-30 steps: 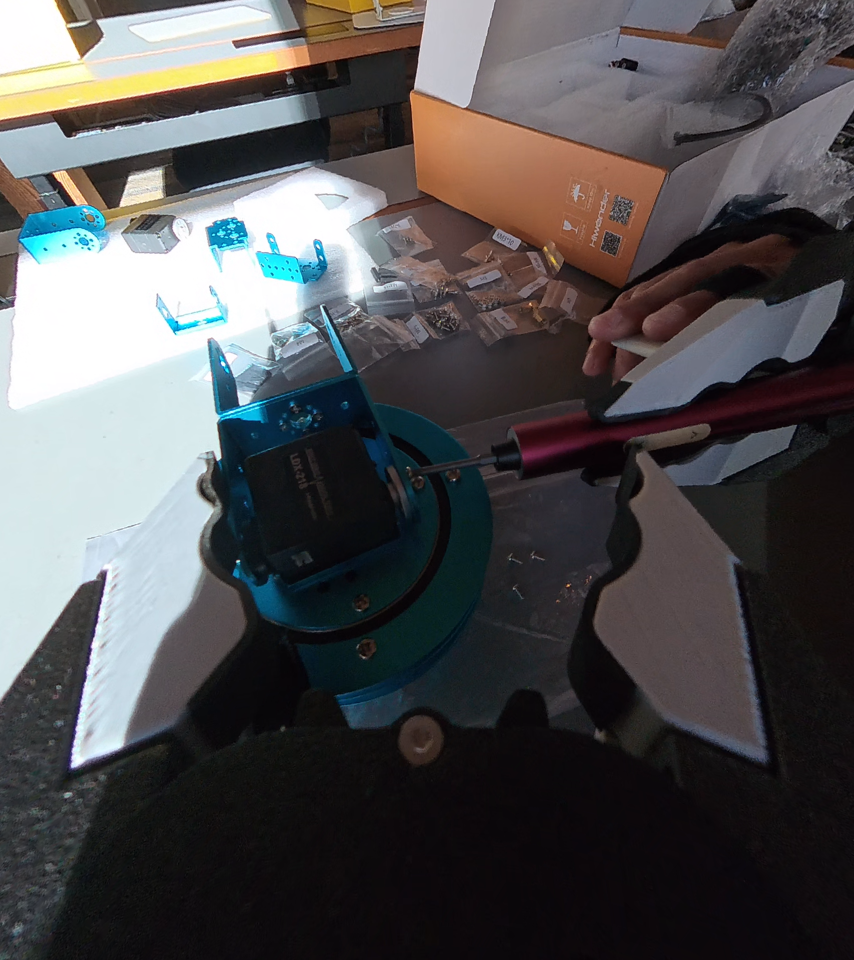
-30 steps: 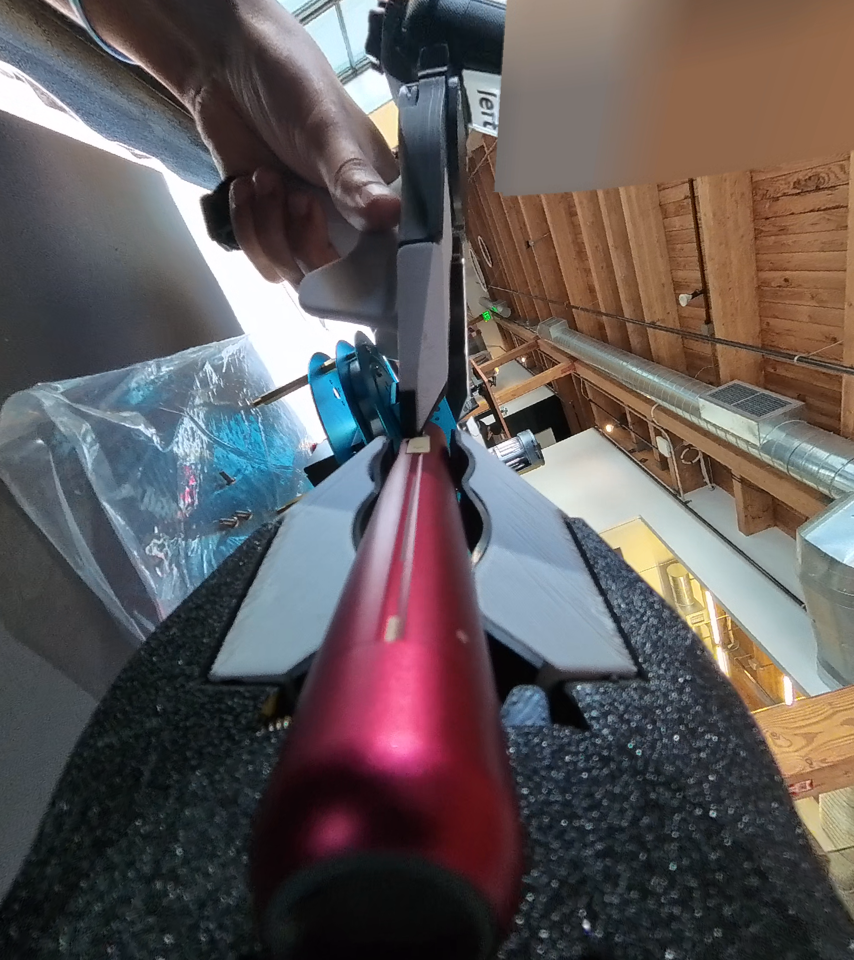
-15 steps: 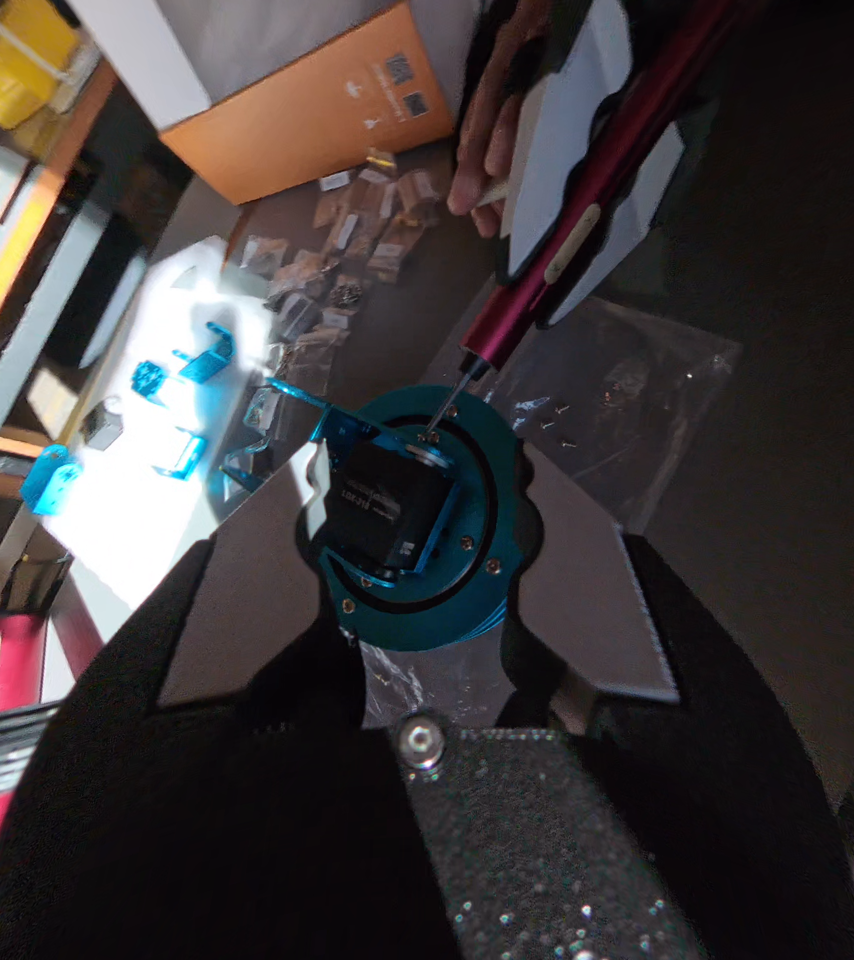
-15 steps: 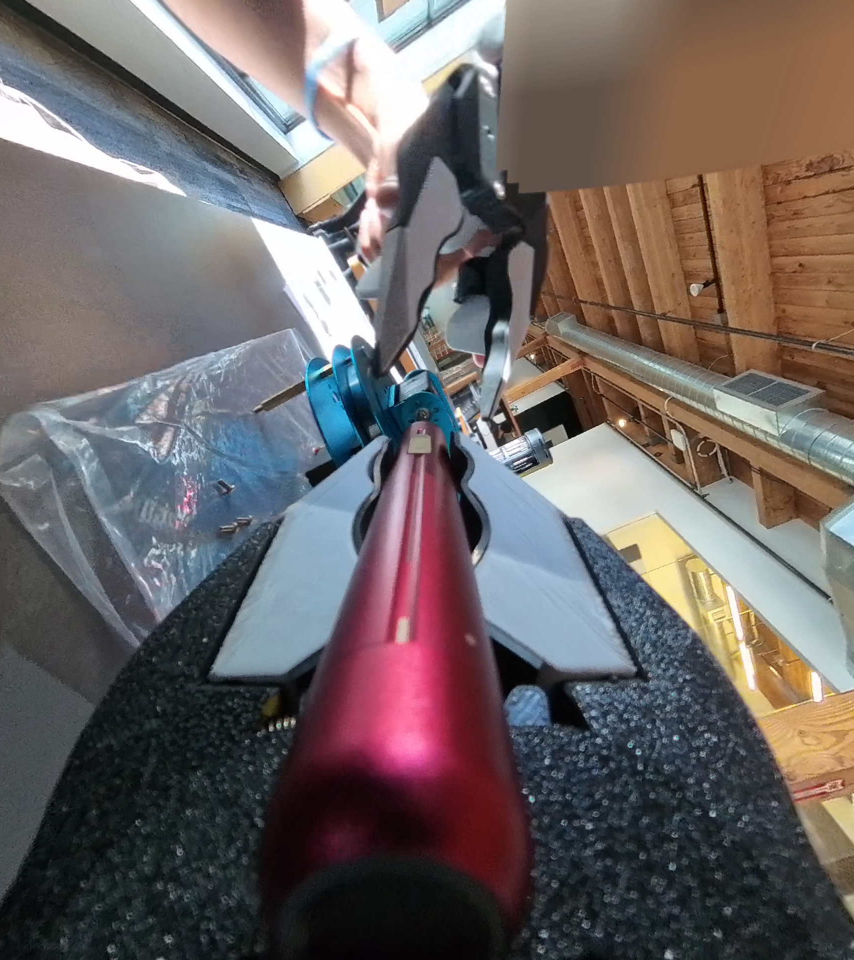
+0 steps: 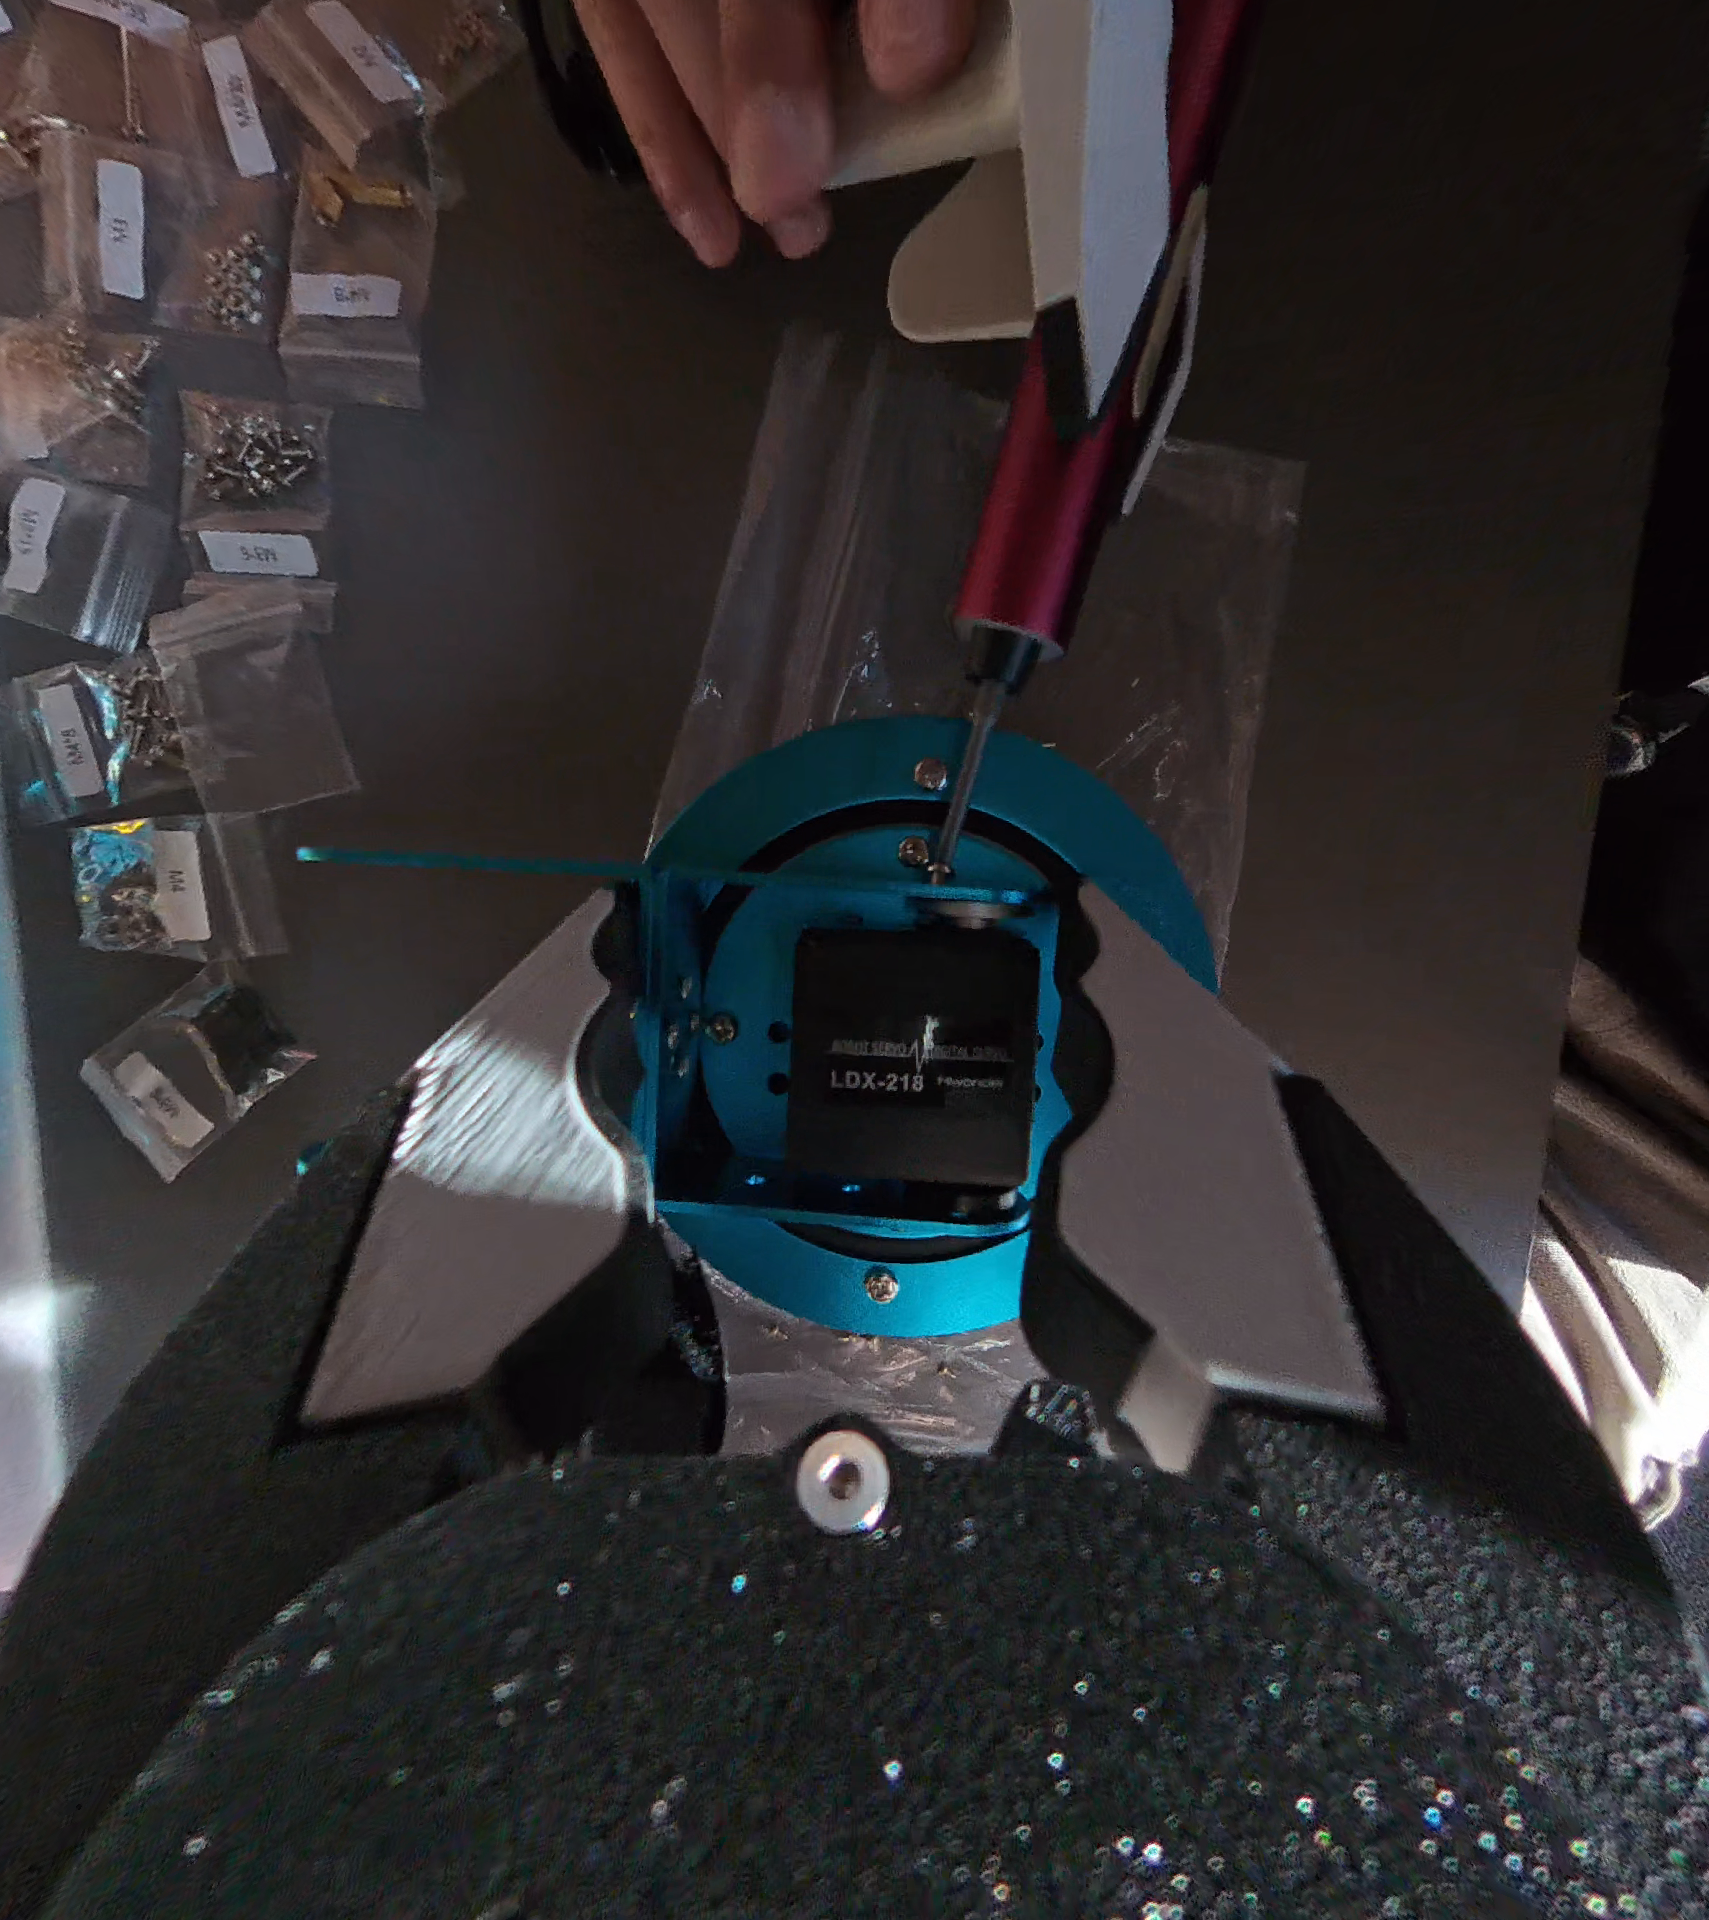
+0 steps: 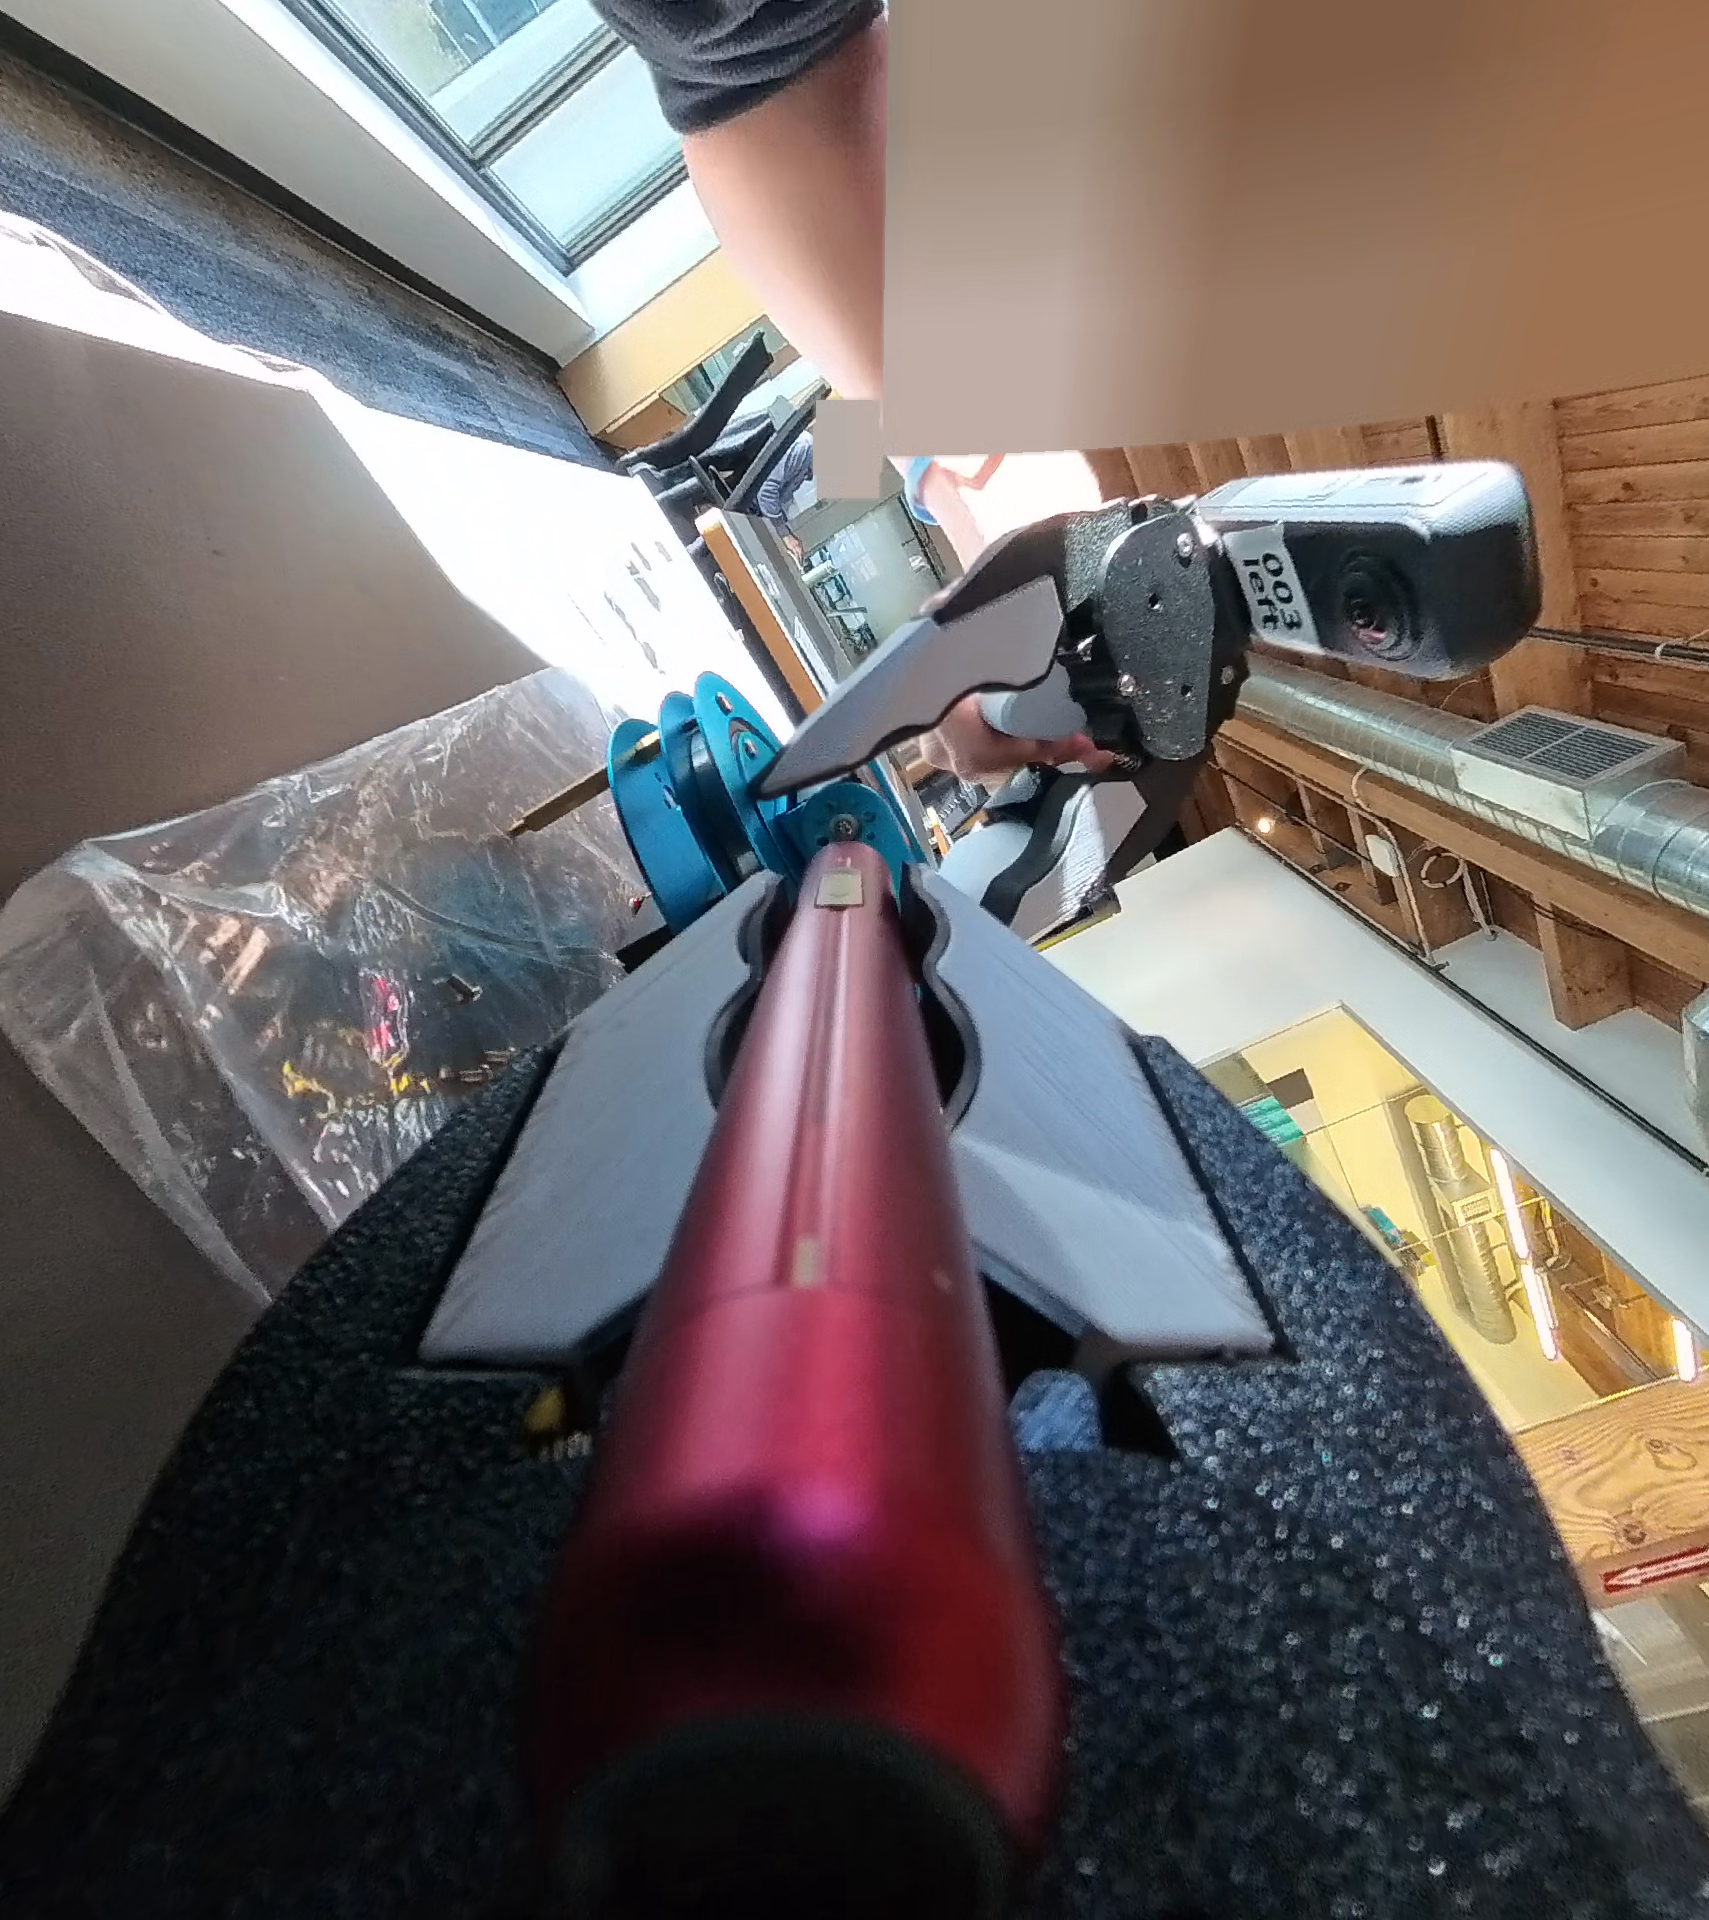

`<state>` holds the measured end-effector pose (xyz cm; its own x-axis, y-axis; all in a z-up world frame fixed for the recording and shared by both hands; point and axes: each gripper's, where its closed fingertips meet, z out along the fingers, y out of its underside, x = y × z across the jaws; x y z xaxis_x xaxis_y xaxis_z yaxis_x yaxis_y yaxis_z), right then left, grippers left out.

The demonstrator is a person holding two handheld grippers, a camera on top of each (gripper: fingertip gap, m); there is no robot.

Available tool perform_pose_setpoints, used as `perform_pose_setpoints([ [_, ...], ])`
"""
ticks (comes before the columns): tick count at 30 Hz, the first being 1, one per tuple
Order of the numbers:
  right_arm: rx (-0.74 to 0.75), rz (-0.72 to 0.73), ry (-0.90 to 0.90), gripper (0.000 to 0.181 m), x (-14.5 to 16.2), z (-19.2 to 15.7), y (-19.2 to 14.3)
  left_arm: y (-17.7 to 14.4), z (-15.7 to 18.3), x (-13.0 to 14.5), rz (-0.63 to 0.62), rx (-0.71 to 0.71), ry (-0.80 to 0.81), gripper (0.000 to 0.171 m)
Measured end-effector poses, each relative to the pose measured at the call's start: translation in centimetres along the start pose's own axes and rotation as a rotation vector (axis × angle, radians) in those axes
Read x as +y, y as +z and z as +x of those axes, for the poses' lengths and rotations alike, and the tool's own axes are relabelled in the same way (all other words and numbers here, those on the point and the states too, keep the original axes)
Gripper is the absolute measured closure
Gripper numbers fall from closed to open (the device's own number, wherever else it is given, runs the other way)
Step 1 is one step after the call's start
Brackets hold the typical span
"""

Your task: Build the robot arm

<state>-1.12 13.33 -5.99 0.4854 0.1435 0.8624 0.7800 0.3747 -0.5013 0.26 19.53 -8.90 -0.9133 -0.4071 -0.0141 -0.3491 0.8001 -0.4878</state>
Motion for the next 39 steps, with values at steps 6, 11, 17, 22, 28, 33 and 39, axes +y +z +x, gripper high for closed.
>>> perform_pose_setpoints([
  [6, -0.006, 0.008, 0.014, 0.160, 0.0, 0.1, 0.0, -0.2, -0.1, -0.1, -0.006, -0.048, 0.039, 0.096],
  [11, -0.012, 0.020, 0.001, 0.160, 0.1, 0.1, 0.0, -0.4, -0.2, -0.2, -0.007, -0.085, 0.071, 0.096],
  [17, -0.068, 0.082, 0.114, 0.160, 0.6, 0.8, -0.2, -0.8, -0.5, -0.4, -0.050, -0.174, 0.141, 0.098],
  [22, -0.065, 0.077, 0.100, 0.160, 0.8, 0.9, 0.0, -1.2, -0.8, -0.4, -0.109, -0.286, 0.136, 0.099],
  [28, -0.059, 0.068, 0.072, 0.160, 0.7, 0.8, 0.1, -1.6, -0.6, -0.2, -0.136, -0.322, 0.126, 0.100],
  [33, -0.058, 0.061, 0.061, 0.160, 0.6, 0.7, 0.2, -1.9, -0.4, -0.2, -0.148, -0.307, 0.119, 0.102],
  [39, -0.060, 0.065, 0.092, 0.160, 0.7, 0.8, 0.2, -2.0, -0.6, -0.3, -0.155, -0.358, 0.153, 0.102],
])
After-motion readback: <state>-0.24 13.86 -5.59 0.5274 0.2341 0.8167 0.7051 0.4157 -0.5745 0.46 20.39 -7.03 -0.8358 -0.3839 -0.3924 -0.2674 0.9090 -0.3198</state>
